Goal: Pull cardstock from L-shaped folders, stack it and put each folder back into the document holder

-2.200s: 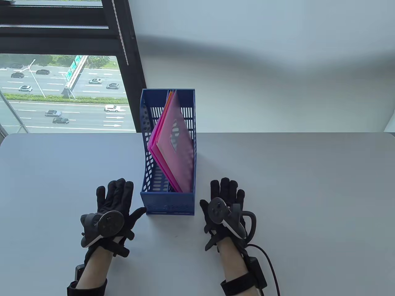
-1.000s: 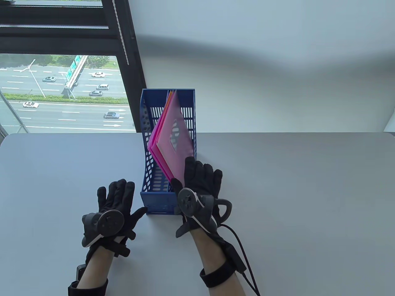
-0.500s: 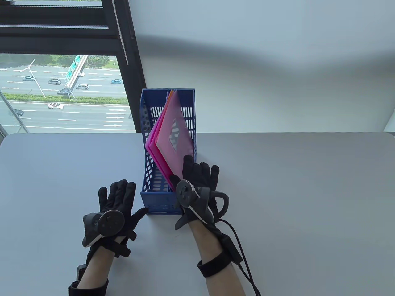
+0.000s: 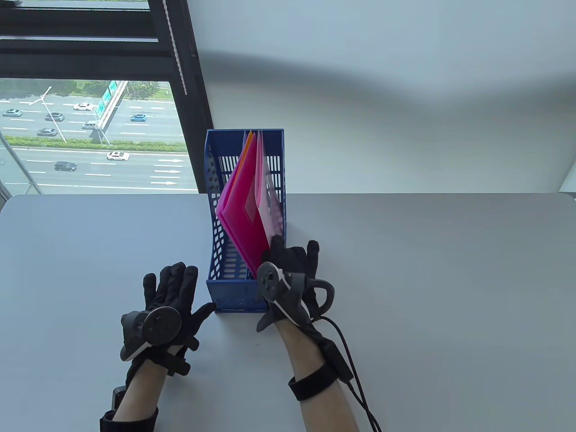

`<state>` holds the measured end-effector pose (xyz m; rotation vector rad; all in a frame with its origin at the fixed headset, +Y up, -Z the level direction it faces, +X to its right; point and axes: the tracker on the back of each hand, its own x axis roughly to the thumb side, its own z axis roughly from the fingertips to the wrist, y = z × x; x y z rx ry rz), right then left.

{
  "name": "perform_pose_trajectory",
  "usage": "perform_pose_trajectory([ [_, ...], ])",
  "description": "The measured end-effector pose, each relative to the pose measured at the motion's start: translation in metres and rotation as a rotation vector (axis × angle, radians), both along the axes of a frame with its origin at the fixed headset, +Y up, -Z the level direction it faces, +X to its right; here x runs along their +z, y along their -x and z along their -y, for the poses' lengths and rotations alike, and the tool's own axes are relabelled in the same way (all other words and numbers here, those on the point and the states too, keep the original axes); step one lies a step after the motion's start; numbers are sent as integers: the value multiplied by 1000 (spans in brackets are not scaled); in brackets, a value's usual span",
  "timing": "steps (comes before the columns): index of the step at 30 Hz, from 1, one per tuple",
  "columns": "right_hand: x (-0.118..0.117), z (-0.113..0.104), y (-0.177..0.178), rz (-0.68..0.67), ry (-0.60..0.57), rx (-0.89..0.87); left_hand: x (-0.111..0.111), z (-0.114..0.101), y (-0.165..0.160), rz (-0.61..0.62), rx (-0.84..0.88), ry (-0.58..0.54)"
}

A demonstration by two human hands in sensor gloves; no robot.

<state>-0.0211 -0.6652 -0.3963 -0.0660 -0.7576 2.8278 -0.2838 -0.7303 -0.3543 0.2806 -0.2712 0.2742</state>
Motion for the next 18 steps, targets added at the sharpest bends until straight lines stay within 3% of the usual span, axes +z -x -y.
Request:
perform_pose_trajectory([
  [7, 12, -4, -15, -11, -136, -57, 0, 0, 1, -2, 6, -6],
  [18, 48, -36, -37, -36, -362, -186, 1, -3, 5, -6, 42, -35],
])
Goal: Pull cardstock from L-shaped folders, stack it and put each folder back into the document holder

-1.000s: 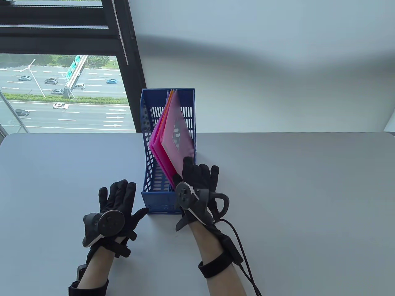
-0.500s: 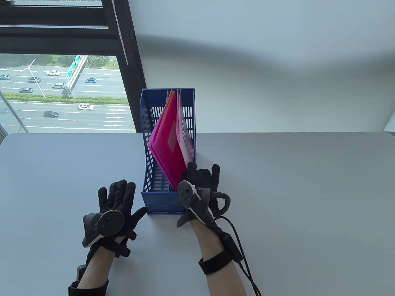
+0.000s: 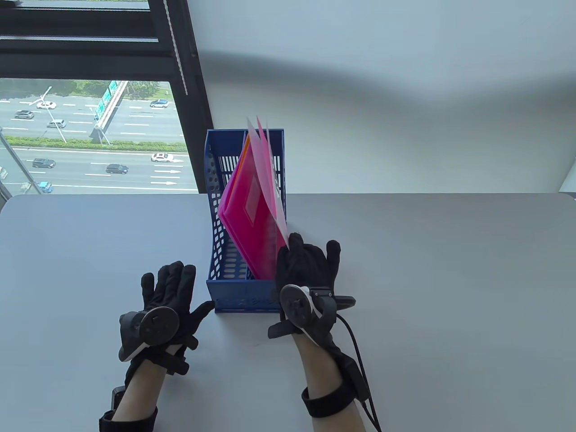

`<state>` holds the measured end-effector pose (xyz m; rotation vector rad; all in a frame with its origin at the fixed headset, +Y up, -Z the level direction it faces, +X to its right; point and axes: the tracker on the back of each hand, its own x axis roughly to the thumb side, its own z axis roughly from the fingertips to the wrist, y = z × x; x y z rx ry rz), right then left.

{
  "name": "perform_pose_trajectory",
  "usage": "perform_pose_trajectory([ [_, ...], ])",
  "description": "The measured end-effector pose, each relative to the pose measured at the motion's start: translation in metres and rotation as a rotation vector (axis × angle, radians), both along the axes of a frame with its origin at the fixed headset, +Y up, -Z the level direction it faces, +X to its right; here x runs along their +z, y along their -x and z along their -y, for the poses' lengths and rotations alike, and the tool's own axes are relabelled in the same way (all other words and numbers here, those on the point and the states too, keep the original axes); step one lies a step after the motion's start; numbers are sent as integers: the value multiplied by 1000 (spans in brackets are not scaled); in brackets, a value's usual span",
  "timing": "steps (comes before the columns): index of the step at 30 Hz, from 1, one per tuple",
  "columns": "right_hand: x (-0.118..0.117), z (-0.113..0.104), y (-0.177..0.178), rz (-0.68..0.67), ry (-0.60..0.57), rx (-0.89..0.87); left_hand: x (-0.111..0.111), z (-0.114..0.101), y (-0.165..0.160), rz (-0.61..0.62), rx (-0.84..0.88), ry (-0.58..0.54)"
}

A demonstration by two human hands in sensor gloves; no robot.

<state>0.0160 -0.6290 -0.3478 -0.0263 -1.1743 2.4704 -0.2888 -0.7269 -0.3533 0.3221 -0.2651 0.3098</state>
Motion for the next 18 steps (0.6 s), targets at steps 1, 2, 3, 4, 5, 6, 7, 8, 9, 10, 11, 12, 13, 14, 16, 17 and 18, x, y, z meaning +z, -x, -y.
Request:
perform_pose_trajectory([
  [1, 2, -2, -1, -1, -9, -6, 0, -1, 1, -1, 9, -4],
  [2, 6, -6, -3, -8, -26, -25, 1, -3, 4, -6, 28, -12],
  [3, 9, -9, -5, -12, -40, -39, 1, -6, 6, -8, 46, -22],
  [4, 12, -14, -7, -14, -60, -48, 3, -11, 7, 0, 73, -40],
  [5, 16, -18, -9, -11, -69, -52, 5, -16, 8, -1, 90, -56],
  [6, 20, -22, -12, -13, -87, -64, 7, -23, 6, 10, 102, -90],
  [7, 23, -26, -14, -18, -98, -77, 12, -34, 3, 19, 105, -139],
  [8, 26, -29, -15, -20, -104, -88, 15, -41, 1, 24, 107, -174],
  [9, 30, -33, -16, -27, -118, -98, 20, -53, -3, 39, 116, -231],
  [10, 33, -36, -17, -34, -125, -111, 24, -64, -8, 58, 123, -272],
  [11, 37, -40, -18, -46, -139, -125, 29, -76, -14, 78, 126, -308],
  [12, 38, -41, -18, -47, -145, -127, 32, -82, -18, 89, 128, -328],
  [13, 42, -45, -20, -51, -151, -137, 39, -96, -29, 123, 128, -373],
  [14, 44, -47, -20, -61, -152, -151, 42, -102, -36, 144, 124, -392],
  [16, 47, -51, -22, -94, -144, -191, 51, -115, -54, 186, 107, -439],
  [17, 50, -54, -23, -109, -144, -207, 55, -120, -66, 202, 86, -455],
  [18, 52, -56, -23, -113, -146, -208, 57, -122, -77, 215, 62, -450],
])
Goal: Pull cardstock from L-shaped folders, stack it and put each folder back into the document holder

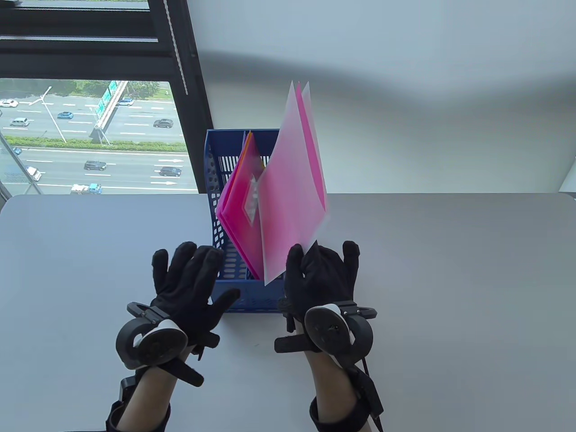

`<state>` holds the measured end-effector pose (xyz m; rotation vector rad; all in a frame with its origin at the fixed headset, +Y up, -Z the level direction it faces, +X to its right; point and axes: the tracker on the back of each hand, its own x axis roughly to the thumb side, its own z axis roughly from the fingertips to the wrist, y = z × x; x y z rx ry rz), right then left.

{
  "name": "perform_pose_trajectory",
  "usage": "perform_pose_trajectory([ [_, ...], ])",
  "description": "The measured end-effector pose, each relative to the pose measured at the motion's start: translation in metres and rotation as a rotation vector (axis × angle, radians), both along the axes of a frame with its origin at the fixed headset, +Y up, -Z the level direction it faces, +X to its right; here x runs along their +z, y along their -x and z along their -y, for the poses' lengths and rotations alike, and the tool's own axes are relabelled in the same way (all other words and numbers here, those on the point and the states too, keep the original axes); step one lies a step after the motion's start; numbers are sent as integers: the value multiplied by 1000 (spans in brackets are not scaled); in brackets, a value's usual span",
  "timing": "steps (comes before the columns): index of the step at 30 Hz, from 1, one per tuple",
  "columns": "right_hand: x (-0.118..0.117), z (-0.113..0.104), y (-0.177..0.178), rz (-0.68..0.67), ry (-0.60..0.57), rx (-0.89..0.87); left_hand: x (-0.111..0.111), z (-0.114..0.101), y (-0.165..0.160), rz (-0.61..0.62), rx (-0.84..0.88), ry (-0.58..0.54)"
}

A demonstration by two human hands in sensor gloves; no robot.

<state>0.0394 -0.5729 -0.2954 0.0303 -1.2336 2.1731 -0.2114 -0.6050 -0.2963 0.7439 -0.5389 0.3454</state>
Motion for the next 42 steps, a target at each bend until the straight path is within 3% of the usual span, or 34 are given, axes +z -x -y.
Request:
perform_pose_trajectory([
  [7, 14, -8, 2, -110, 19, -60, 0, 15, -39, 4, -67, 51],
  [13, 20, -10, 13, -165, 23, -52, 1, 24, -52, -67, -98, -12],
  [20, 14, -3, 25, -226, 89, -37, 4, 25, -49, -96, -51, -101],
  [27, 9, -1, 20, -317, 139, -67, 3, 19, -36, -97, 28, -108],
  [36, -13, 10, -19, -376, 210, -232, -18, 15, 21, 29, 397, 87],
  [42, -33, 26, -46, -412, 312, -342, -34, 21, 53, 150, 527, 240],
])
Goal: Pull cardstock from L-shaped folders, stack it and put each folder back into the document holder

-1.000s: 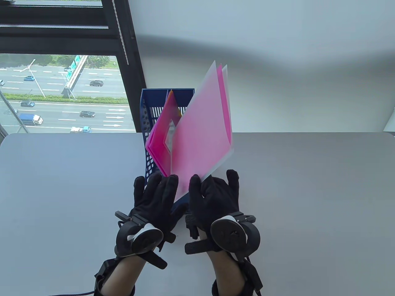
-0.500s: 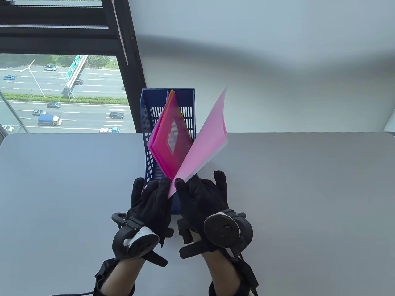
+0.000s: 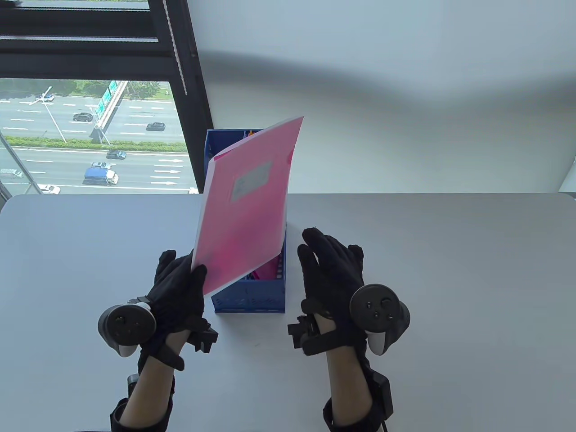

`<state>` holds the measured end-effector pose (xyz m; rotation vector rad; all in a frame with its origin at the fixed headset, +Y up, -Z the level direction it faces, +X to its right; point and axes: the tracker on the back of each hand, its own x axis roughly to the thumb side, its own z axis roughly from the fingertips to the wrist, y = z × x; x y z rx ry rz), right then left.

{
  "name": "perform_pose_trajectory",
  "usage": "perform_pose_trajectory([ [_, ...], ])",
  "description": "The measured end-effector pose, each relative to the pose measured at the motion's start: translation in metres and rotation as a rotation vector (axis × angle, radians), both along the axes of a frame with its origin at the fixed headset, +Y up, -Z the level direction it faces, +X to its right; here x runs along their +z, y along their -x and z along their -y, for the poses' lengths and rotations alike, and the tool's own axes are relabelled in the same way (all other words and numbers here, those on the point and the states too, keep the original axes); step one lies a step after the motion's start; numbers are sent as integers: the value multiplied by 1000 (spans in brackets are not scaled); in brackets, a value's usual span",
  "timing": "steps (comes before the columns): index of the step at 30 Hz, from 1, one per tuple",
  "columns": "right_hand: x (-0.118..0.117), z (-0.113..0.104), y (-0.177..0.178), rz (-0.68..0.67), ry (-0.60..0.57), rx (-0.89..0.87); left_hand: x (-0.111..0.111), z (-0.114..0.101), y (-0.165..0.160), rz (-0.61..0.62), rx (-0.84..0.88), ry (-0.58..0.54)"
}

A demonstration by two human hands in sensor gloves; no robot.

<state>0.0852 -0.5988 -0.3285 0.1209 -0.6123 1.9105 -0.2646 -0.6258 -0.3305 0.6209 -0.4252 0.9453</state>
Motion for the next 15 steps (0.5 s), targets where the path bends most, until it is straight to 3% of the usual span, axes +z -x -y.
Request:
perform_pose_trajectory([
  [9, -25, 28, -21, -179, 131, -229, -33, 32, 19, 396, 174, 217],
  [15, -38, 45, -24, -309, 195, -336, -45, 51, 19, 554, 244, 303],
])
